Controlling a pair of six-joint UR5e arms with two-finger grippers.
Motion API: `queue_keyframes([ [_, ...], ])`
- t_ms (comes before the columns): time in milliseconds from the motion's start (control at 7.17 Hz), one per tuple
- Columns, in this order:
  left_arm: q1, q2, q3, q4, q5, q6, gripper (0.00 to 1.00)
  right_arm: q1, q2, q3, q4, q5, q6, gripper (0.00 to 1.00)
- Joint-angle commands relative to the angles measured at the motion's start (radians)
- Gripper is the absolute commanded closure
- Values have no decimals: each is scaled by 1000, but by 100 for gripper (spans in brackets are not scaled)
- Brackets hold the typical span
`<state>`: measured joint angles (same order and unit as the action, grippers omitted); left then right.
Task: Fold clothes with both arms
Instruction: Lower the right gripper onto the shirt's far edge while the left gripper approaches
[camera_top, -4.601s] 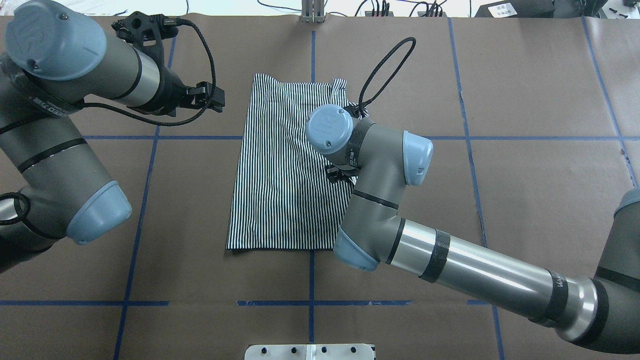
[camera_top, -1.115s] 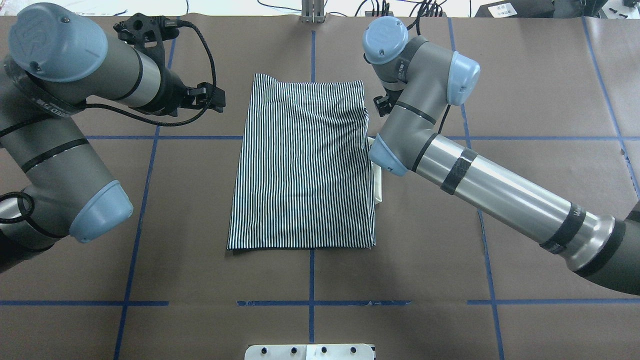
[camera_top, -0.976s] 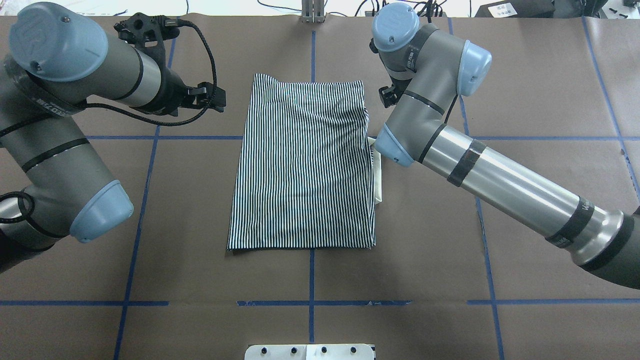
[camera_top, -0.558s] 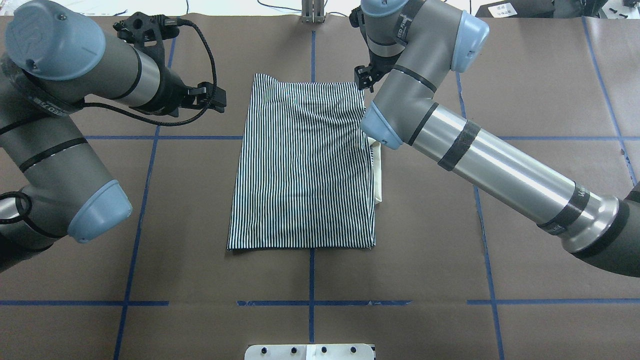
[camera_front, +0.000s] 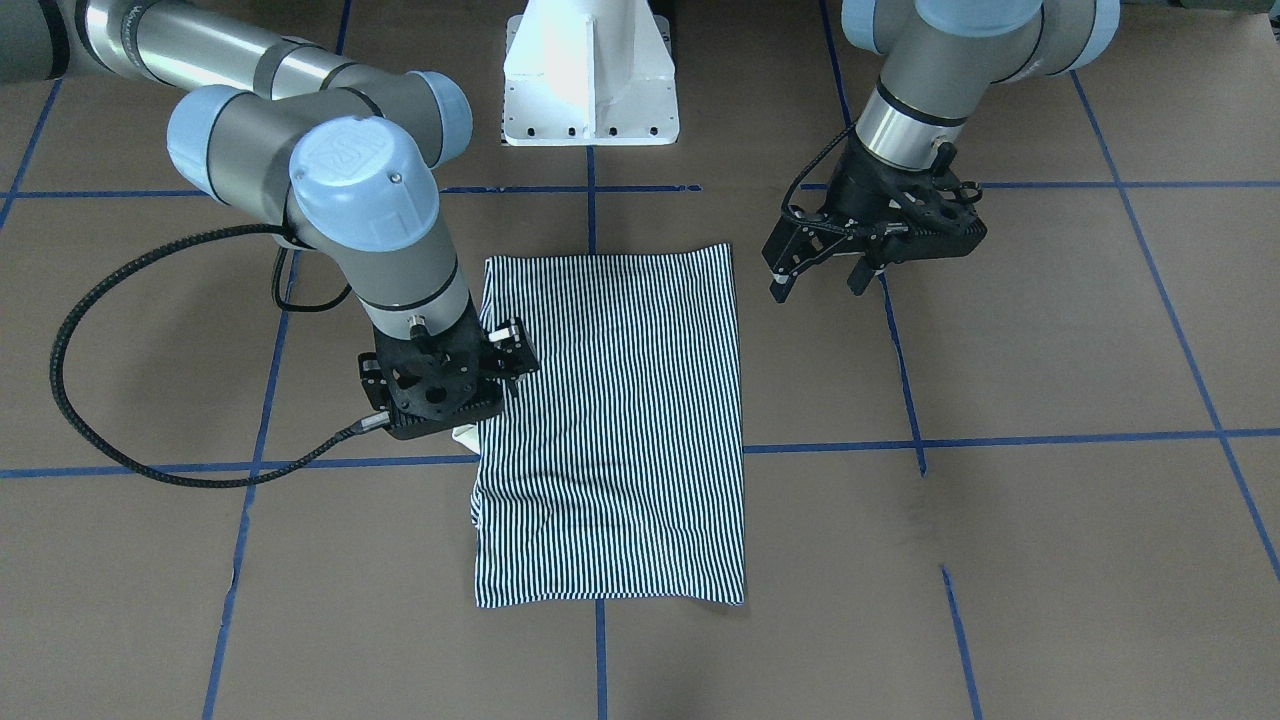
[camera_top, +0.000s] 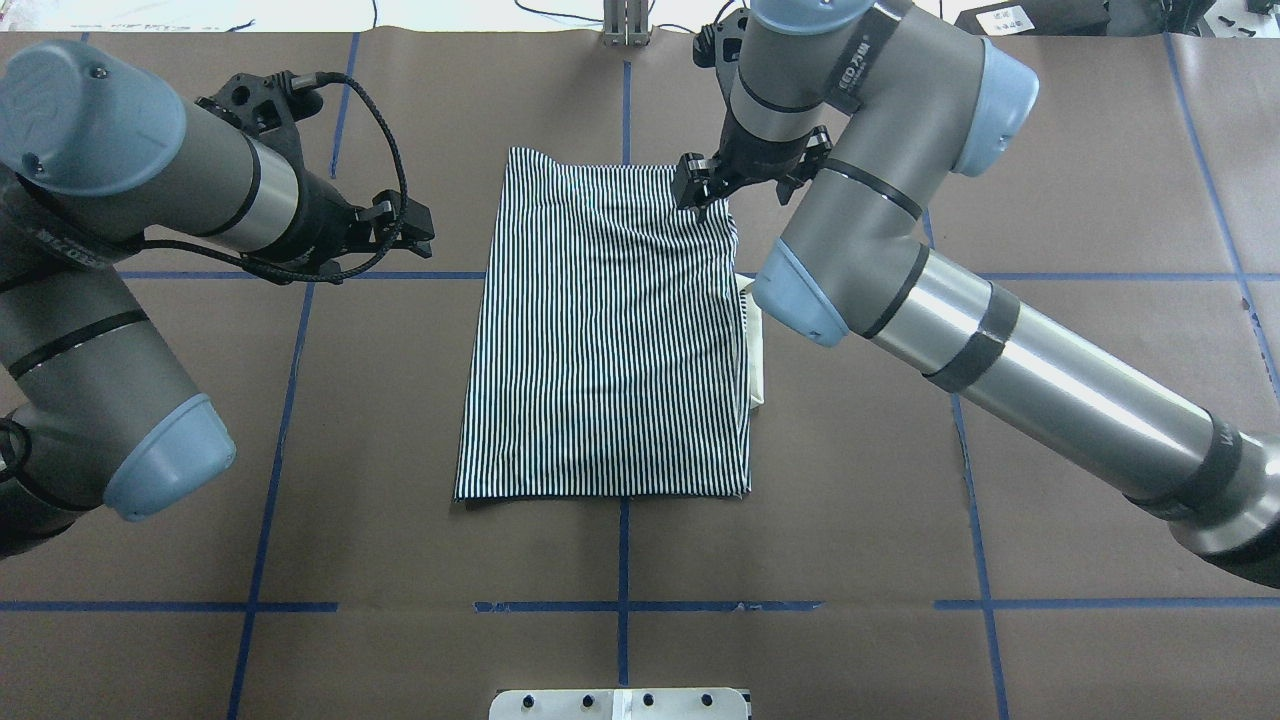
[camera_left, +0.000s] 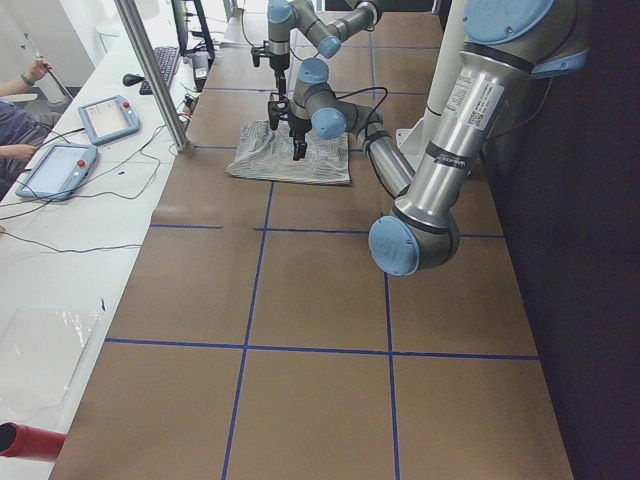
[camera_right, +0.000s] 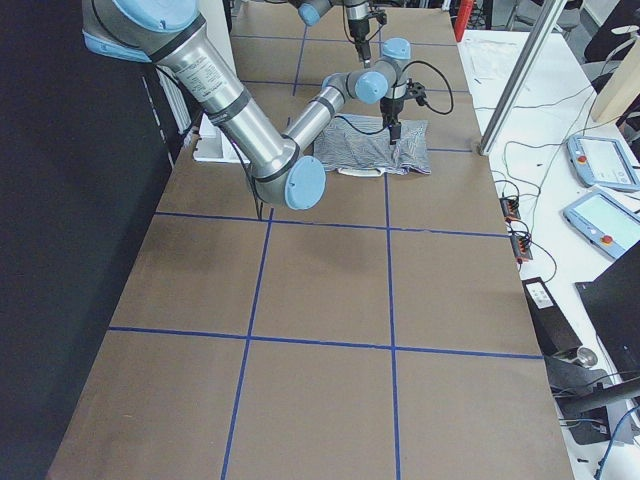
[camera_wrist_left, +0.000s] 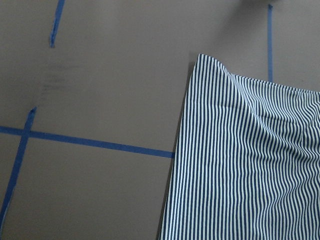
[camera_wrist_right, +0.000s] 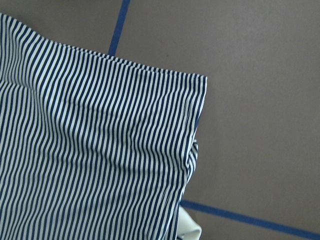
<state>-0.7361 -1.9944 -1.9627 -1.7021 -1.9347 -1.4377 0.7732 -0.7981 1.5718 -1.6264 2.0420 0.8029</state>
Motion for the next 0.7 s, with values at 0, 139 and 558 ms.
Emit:
queue_keyframes([
  [0,218,20,-1,4,172,-325,0,-72,-90,161,5,3,208,0],
  [139,289,20,7,5,233,-427,0,-90,-90,183,10,0,284,0],
  [558,389,17,109,7,325,-490,4,-117,-107,205,14,-8,331,0],
])
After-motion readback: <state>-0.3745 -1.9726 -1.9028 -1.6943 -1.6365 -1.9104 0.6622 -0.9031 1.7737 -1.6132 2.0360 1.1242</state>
